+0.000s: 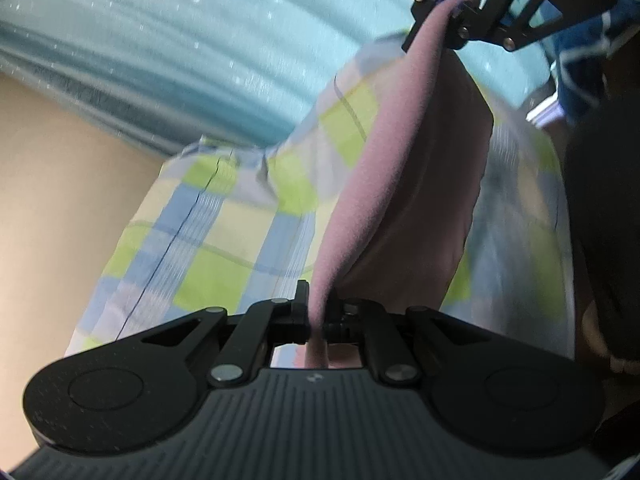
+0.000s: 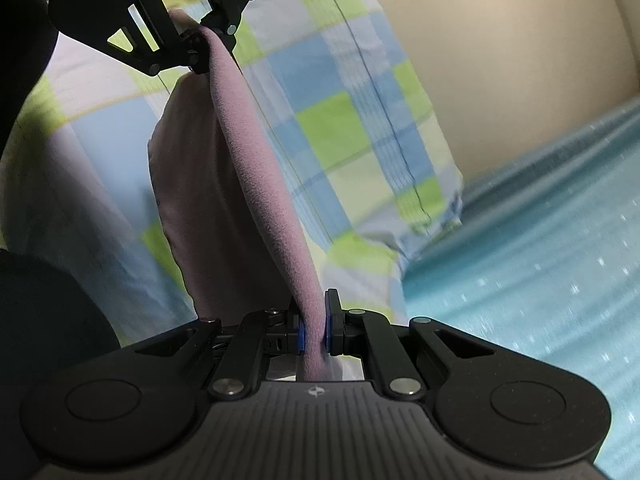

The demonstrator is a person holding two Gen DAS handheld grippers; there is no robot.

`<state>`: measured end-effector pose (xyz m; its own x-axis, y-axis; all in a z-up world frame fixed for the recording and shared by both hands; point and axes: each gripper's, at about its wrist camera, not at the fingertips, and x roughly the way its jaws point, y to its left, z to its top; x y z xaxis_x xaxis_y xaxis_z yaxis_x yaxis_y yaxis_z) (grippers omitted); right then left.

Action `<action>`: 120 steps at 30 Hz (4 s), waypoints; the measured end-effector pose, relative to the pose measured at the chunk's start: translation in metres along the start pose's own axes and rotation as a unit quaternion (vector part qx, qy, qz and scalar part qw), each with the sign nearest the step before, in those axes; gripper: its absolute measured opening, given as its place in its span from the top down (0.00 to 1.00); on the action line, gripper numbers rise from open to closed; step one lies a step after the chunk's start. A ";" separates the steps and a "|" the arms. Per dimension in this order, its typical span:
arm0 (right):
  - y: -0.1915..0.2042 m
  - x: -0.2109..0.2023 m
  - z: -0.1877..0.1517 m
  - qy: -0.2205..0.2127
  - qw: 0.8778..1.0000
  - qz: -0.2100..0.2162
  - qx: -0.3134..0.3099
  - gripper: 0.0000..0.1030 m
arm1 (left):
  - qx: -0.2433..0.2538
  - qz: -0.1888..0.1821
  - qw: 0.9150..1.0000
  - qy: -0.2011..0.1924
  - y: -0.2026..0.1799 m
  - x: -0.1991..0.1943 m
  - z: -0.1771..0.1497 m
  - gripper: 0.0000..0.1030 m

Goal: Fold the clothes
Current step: 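Lift the folded shirt with both tools and carry it toward the clothes stack, then lower the folded shirt onto the stack of folded clothes with both tools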

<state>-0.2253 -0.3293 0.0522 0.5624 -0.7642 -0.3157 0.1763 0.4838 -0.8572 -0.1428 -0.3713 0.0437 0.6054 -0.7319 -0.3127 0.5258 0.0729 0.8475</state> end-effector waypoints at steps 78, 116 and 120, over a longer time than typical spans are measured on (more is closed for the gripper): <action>-0.041 -0.189 -0.371 0.405 0.883 -0.167 0.167 0.58 | 0.128 -0.265 0.892 -0.343 -0.266 0.087 0.378 0.86; -0.014 -0.191 -0.340 0.403 0.882 -0.130 0.207 0.96 | 0.142 -0.255 0.886 -0.362 -0.276 0.077 0.334 0.97; -0.014 -0.191 -0.340 0.407 0.883 -0.127 0.196 0.95 | 0.130 -0.252 0.887 -0.364 -0.273 0.076 0.331 0.94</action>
<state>-0.6094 -0.3355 -0.0135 -0.2746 -0.8453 -0.4583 0.5683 0.2418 -0.7865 -0.4379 -0.6712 -0.0700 -0.2634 -0.8774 -0.4009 0.4076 -0.4779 0.7781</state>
